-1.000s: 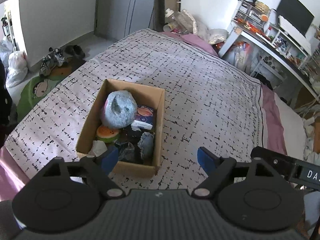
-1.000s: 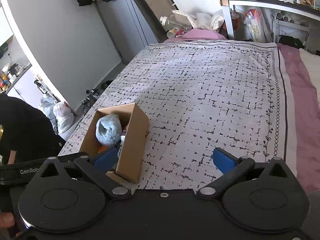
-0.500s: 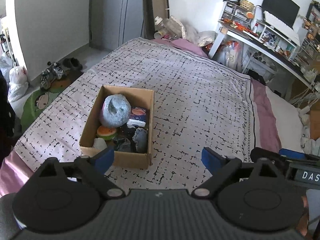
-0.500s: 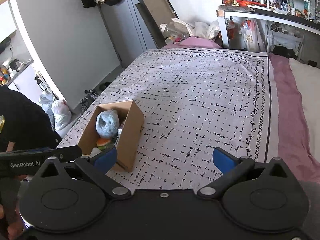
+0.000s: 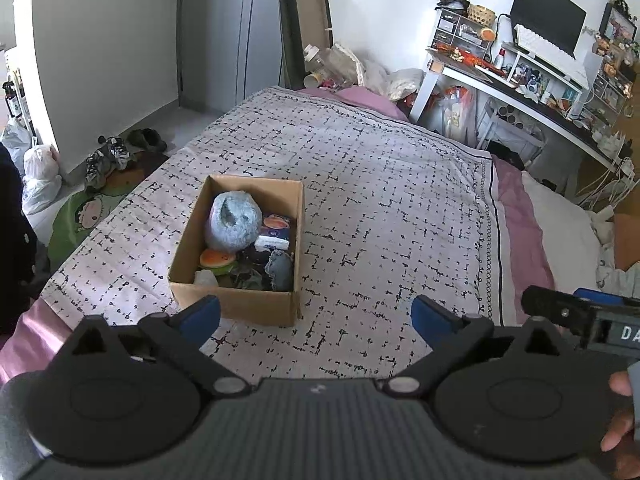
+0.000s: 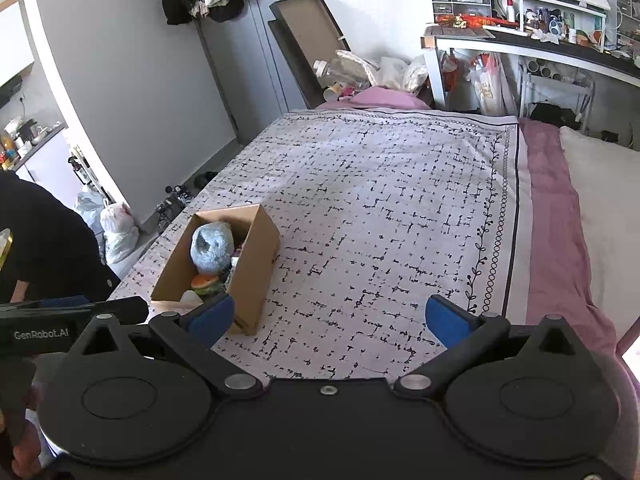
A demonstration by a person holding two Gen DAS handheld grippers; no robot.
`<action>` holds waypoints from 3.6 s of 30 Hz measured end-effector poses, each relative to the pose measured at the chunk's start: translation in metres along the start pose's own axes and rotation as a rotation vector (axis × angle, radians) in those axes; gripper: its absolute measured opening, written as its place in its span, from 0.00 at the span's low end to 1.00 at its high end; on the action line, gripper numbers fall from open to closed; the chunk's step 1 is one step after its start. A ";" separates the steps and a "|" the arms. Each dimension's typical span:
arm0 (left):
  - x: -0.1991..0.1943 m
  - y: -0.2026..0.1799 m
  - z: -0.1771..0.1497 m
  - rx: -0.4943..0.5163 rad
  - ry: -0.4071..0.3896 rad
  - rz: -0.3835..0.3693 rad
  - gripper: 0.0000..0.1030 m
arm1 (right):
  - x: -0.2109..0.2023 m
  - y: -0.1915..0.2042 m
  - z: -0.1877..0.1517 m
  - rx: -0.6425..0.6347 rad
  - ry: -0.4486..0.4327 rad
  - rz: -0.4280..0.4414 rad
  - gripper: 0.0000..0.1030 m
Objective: Organize soft objects
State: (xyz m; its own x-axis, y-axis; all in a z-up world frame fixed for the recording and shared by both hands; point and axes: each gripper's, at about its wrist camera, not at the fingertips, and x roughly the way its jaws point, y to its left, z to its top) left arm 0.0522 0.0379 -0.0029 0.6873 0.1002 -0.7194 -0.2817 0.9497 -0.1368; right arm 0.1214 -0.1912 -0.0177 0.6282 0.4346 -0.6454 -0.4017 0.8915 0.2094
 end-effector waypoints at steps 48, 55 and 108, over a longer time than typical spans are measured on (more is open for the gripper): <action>-0.030 -0.013 0.001 0.058 -0.022 -0.052 0.99 | -0.025 -0.003 0.001 0.014 -0.006 0.021 1.00; -0.030 -0.014 -0.001 0.058 -0.021 -0.048 0.99 | -0.025 -0.001 -0.001 0.010 -0.004 0.021 1.00; -0.030 -0.007 -0.008 0.065 -0.013 -0.029 0.99 | -0.026 0.004 -0.006 0.015 0.015 0.035 1.00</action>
State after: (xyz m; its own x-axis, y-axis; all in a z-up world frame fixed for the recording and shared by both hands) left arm 0.0279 0.0260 0.0142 0.7035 0.0759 -0.7066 -0.2179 0.9694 -0.1129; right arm 0.0995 -0.1993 -0.0049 0.6038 0.4635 -0.6485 -0.4131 0.8777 0.2428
